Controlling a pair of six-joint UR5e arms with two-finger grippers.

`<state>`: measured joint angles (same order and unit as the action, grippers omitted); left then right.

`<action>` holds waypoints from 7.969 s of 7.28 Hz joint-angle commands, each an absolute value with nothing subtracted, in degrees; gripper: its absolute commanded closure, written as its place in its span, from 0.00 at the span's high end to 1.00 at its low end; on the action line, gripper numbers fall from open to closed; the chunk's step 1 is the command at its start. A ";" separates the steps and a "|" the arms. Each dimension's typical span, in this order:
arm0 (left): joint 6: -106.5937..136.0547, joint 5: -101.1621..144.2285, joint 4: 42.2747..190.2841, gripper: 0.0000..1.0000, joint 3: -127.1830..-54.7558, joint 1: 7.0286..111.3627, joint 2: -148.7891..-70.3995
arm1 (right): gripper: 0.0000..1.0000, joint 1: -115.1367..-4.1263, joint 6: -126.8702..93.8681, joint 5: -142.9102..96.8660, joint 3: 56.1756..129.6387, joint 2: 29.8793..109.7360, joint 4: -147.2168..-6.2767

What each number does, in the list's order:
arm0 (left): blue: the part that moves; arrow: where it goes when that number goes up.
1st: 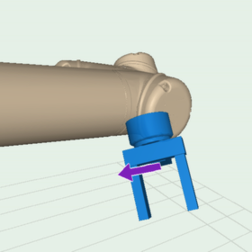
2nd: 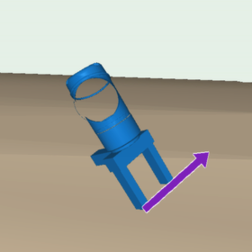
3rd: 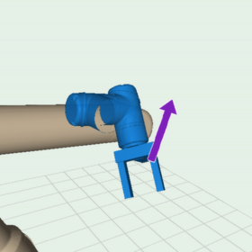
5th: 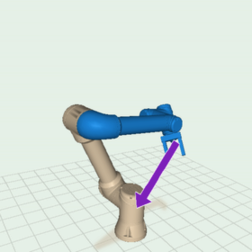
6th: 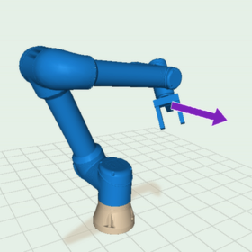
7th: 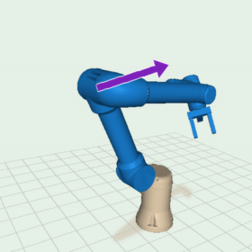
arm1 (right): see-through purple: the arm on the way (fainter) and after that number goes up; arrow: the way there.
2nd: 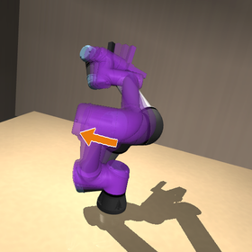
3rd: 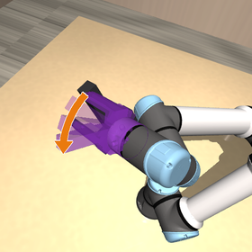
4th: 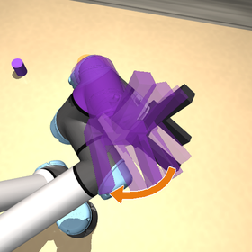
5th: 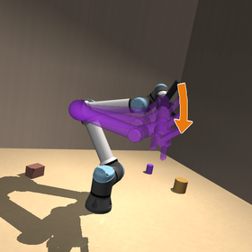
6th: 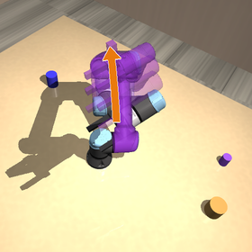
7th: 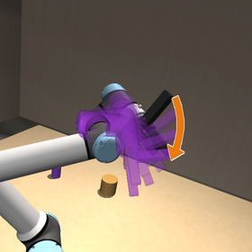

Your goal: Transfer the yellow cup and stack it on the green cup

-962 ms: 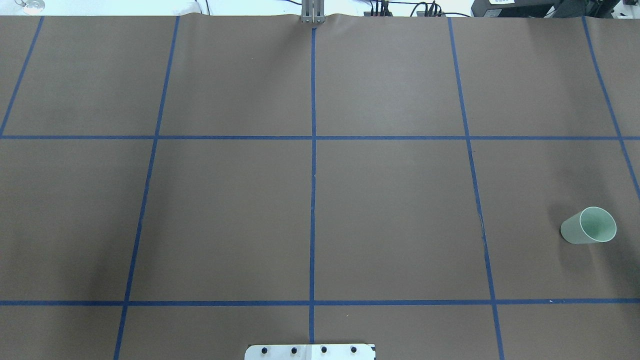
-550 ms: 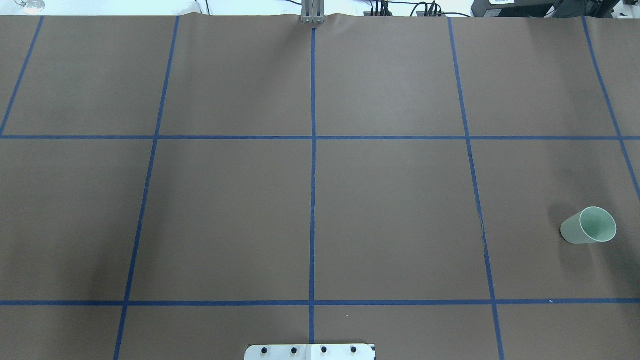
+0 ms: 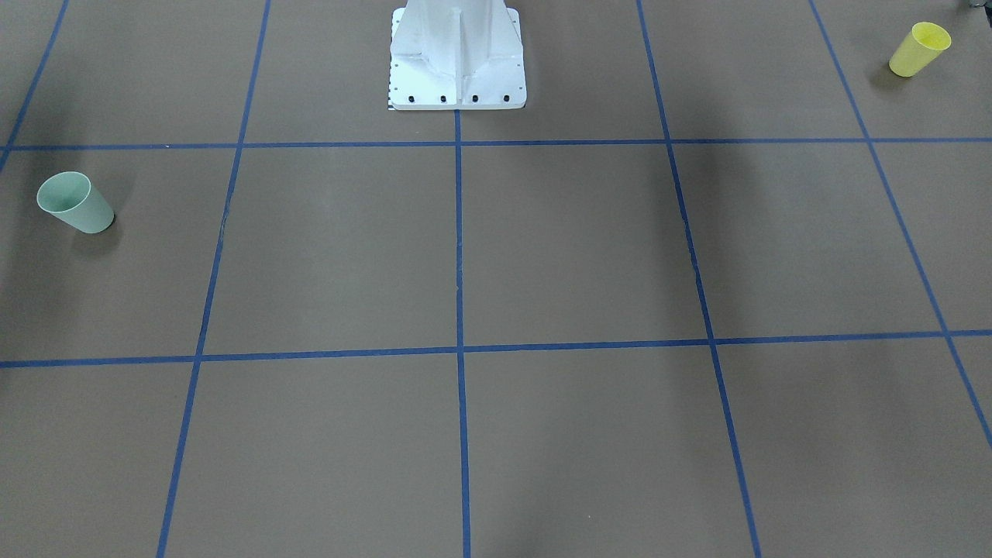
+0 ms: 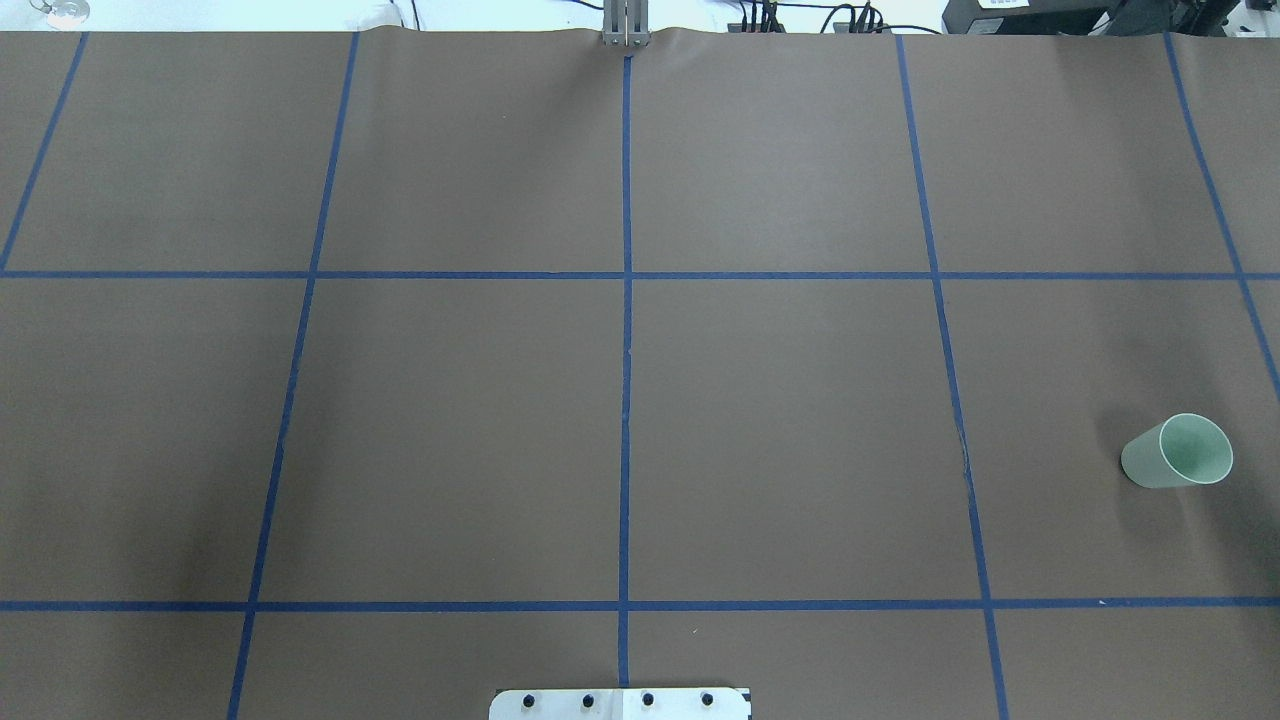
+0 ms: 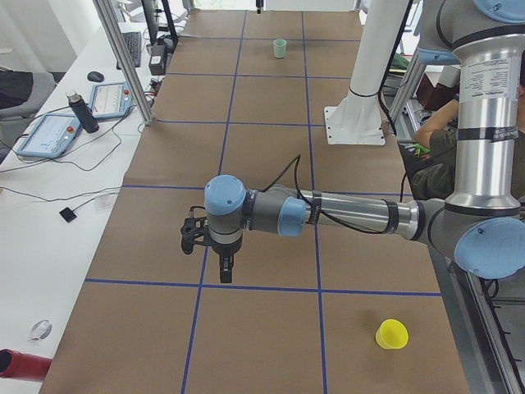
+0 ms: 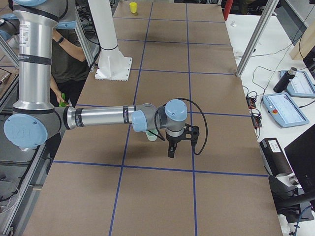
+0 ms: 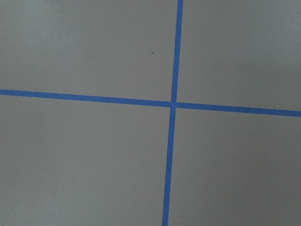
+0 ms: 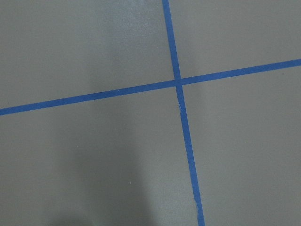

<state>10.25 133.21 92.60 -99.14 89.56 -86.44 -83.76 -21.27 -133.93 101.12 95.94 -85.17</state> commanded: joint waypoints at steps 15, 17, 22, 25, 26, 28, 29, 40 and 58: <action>11.33 133.42 93.25 1.00 -105.47 89.47 -79.37 | 1.00 -83.76 -21.80 -134.39 101.25 95.89 -85.17; 25.85 133.24 93.25 1.00 -105.55 88.78 -78.75 | 1.00 -83.76 -21.80 -134.47 101.43 95.89 -85.08; 53.06 132.81 104.53 1.00 -106.79 81.77 -77.18 | 1.00 -83.58 -21.88 -134.12 101.25 95.80 -85.08; 78.23 119.87 109.32 1.00 -107.23 69.05 -76.56 | 1.00 -83.24 -21.97 -133.95 100.73 95.37 -85.08; 79.01 117.88 109.42 1.00 -107.49 67.86 -74.12 | 1.00 -83.23 -22.06 -134.29 100.72 95.27 -85.08; 91.77 109.30 108.90 1.00 -107.66 59.20 -73.57 | 1.00 -82.27 -21.89 -134.04 100.64 95.27 -85.17; 95.67 105.25 108.72 1.00 -107.67 56.28 -70.00 | 1.00 -82.09 -21.62 -134.03 100.63 95.27 -85.08; 158.69 104.24 71.46 0.96 -106.62 24.20 -66.71 | 1.00 -77.52 -21.36 -130.08 101.95 94.75 -79.28; 180.25 115.40 86.56 0.96 -95.54 5.73 -60.82 | 1.00 -75.94 -21.36 -125.77 104.50 95.54 -77.52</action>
